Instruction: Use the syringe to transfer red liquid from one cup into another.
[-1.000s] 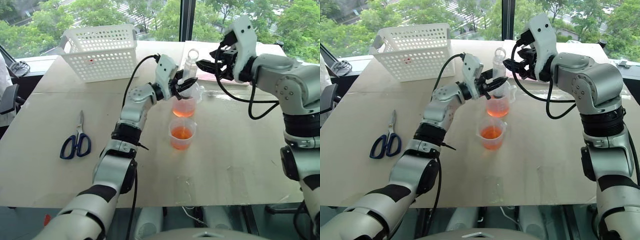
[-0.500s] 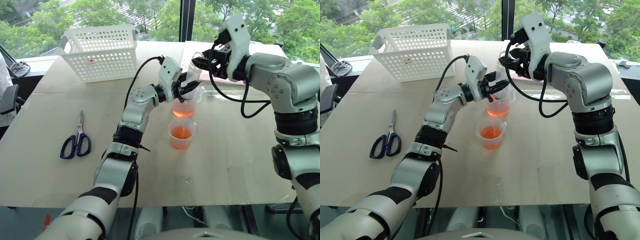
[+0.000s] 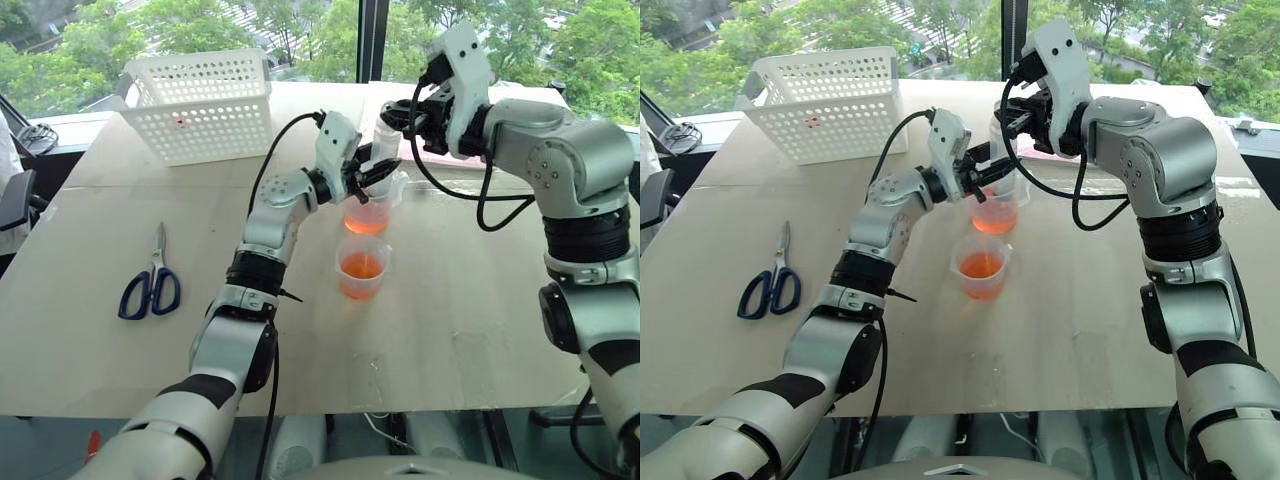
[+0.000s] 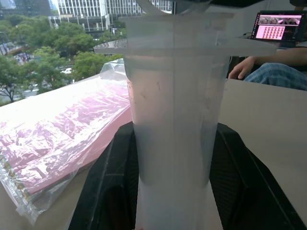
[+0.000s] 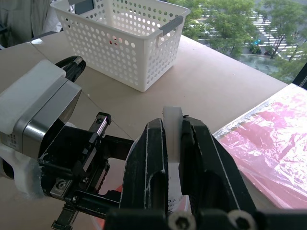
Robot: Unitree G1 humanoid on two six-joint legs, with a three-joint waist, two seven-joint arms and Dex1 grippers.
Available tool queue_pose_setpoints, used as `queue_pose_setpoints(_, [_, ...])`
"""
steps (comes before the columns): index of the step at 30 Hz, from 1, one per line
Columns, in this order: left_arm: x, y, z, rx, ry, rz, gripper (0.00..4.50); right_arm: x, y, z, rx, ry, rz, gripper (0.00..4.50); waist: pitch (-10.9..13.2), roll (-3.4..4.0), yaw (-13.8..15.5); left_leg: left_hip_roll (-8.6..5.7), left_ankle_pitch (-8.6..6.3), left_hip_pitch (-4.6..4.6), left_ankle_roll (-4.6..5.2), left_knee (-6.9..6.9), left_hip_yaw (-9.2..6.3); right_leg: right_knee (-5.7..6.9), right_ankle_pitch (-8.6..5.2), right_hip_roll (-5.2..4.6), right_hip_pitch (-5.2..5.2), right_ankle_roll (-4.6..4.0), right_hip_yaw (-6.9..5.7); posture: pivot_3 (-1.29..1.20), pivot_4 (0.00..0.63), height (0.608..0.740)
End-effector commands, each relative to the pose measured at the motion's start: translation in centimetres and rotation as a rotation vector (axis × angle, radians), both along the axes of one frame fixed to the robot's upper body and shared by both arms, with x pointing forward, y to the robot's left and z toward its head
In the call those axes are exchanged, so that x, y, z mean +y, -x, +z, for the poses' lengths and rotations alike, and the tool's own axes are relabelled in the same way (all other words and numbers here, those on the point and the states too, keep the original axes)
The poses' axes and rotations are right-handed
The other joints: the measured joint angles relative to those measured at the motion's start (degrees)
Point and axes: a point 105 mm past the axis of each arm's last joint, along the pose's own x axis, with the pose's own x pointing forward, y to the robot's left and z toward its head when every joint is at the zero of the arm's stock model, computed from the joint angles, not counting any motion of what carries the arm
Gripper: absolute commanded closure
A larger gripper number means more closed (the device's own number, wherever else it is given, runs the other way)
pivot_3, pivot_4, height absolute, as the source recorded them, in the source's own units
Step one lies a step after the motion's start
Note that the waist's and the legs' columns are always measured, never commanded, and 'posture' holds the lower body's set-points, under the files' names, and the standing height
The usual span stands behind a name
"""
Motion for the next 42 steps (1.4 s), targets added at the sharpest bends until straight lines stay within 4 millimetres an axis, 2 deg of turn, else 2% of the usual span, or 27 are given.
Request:
queue_pose_setpoints(1, [-0.5, 0.5, -1.3, 0.037, -0.044, -0.037, 3.08, -1.0, 0.8, 5.8, -0.171, -0.086, -0.023, 4.47, 0.01, 0.01, -0.15, 0.0, 0.0, -0.01, 0.0, -0.01, 0.0, -0.01, 0.0, 0.0, 0.0, 0.0, 0.0, 0.0, 0.15, 0.74])
queue_pose_setpoints(4, [-0.6, 0.5, -1.4, 0.047, -0.051, -0.042, 3.08, -0.8, 0.9, 6.5, -0.173, -0.103, -0.006, 4.47, 0.01, 0.02, -0.48, 0.0, 0.0, -0.03, 0.0, -0.02, 0.0, -0.04, 0.0, 0.0, -0.01, 0.0, 0.0, 0.0, 0.15, 0.74])
queue_pose_setpoints(26, [-0.5, 0.7, -1.8, 0.064, -0.072, -0.045, 3.08, -0.5, 1.2, 8.2, -0.164, -0.166, 0.034, 4.47, 0.05, 0.08, -1.03, 0.01, 0.0, -0.04, 0.0, -0.08, 0.0, -0.08, 0.0, -0.01, -0.04, 0.0, 0.01, 0.0, 0.15, 0.74])
queue_pose_setpoints(31, [-0.4, 0.6, -1.7, 0.062, -0.07, -0.043, 3.08, -0.3, 1.3, 8.0, -0.156, -0.162, 0.047, 4.47, 0.05, 0.08, -1.02, 0.01, 0.0, -0.05, 0.0, -0.09, 0.0, -0.08, 0.0, -0.01, -0.04, 0.0, 0.01, 0.0, 0.15, 0.74])
queue_pose_setpoints(34, [-0.4, 0.6, -1.1, 0.053, -0.053, -0.041, 3.08, 0.0, 1.9, 6.6, -0.186, -0.05, 0.102, 4.47, 0.06, 0.08, -0.93, 0.01, 0.0, -0.07, 0.0, -0.09, 0.0, -0.1, 0.0, -0.01, -0.05, 0.0, -0.01, 0.0, 0.15, 0.74])
queue_pose_setpoints(37, [-0.2, 0.7, 0.0, 0.038, -0.022, -0.04, 3.08, -0.3, 2.2, 5.7, -0.177, -0.056, 0.141, 3.16, 0.07, 0.1, -0.93, 0.01, 0.0, -0.11, 0.0, -0.08, 0.0, -0.14, 0.0, -0.01, -0.08, 0.01, 0.0, 0.0, 0.15, 0.74])
queue_pose_setpoints(40, [0.1, 0.7, 1.2, 0.03, 0.008, -0.032, 3.08, -1.2, 2.3, 5.0, -0.193, -0.057, 0.143, 1.66, 0.07, 0.1, -0.94, 0.01, -0.01, -0.1, 0.0, -0.09, -0.02, -0.14, -0.01, -0.01, -0.07, 0.01, -0.01, 0.0, 0.15, 0.74])
queue_pose_setpoints(41, [0.3, 0.6, 1.8, 0.023, 0.026, -0.028, 3.08, -1.6, 2.6, 4.8, -0.194, -0.071, 0.156, 1.25, 0.07, 0.1, -0.92, 0.01, -0.01, -0.09, 0.0, -0.09, -0.03, -0.13, 0.0, -0.01, -0.06, 0.01, -0.03, 0.0, 0.15, 0.74])
queue_pose_setpoints(42, [0.5, 0.6, 2.5, 0.026, 0.054, -0.022, 3.08, -2.0, 3.1, 4.5, -0.194, -0.076, 0.184, 0.65, 0.07, 0.1, -0.86, 0.01, -0.01, -0.09, 0.0, -0.09, -0.03, -0.12, 0.0, -0.01, -0.06, 0.01, -0.04, 0.0, 0.15, 0.74])
